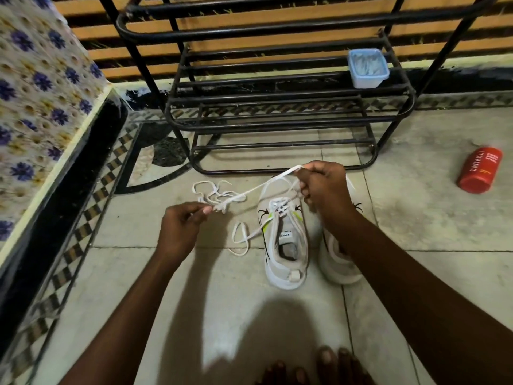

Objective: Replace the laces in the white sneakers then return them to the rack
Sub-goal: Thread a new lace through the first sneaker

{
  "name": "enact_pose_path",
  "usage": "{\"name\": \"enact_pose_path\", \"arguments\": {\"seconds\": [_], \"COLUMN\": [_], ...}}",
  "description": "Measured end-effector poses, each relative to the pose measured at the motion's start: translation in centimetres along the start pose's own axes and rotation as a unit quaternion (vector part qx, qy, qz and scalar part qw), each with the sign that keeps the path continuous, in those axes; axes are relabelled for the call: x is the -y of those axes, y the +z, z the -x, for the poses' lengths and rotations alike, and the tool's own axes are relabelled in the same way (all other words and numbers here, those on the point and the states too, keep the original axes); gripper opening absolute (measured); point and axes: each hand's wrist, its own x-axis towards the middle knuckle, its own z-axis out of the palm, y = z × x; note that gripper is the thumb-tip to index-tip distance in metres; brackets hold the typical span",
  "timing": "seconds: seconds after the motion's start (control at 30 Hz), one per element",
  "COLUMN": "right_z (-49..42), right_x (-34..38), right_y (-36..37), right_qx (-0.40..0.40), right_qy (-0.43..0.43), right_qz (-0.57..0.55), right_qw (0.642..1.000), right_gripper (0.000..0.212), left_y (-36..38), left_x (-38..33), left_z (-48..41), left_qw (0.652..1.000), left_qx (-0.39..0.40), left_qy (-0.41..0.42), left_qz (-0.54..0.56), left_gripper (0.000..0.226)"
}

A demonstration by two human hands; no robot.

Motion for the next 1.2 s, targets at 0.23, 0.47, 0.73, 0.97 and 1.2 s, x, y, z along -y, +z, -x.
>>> {"name": "enact_pose_path", "arguments": {"seconds": [0.23,0.47,0.73,0.97,1.2], "right_z": [-0.6,-0.2,3.3,4.0,4.0], "right_x": [-0.7,-1.9,-2.7,-4.2,-5.2], "right_y": [0.2,-0.4,-1.1,-1.3,-1.7], "right_qx": [-0.008,-0.004,0.093,-0.002,-0.049], "right_qy": [0.008,-0.001,-0.104,-0.118,-0.047], "right_qz": [0.006,0.166,0.335,0.301,0.19], "right_qw": [1.0,0.986,0.932,0.946,0.979], "right_gripper": [0.018,0.022,0.03,0.015,0.018], "left_y": [0.1,3.7,8.3,10.6,12.7], "left_x": [3.1,-1.3,-5.9,-6.9,-6.5], "left_z": [1.1,1.5,1.4,1.5,1.9], "left_qw": [0.984,0.995,0.985,0.98,0.987], "left_qx": [0.02,0.058,0.09,0.088,0.046], "left_qy": [-0.03,-0.066,-0.062,-0.095,-0.111], "left_qz": [-0.177,0.045,0.132,0.154,0.107], "left_gripper": [0.008,0.018,0.008,0.006,0.016]}}
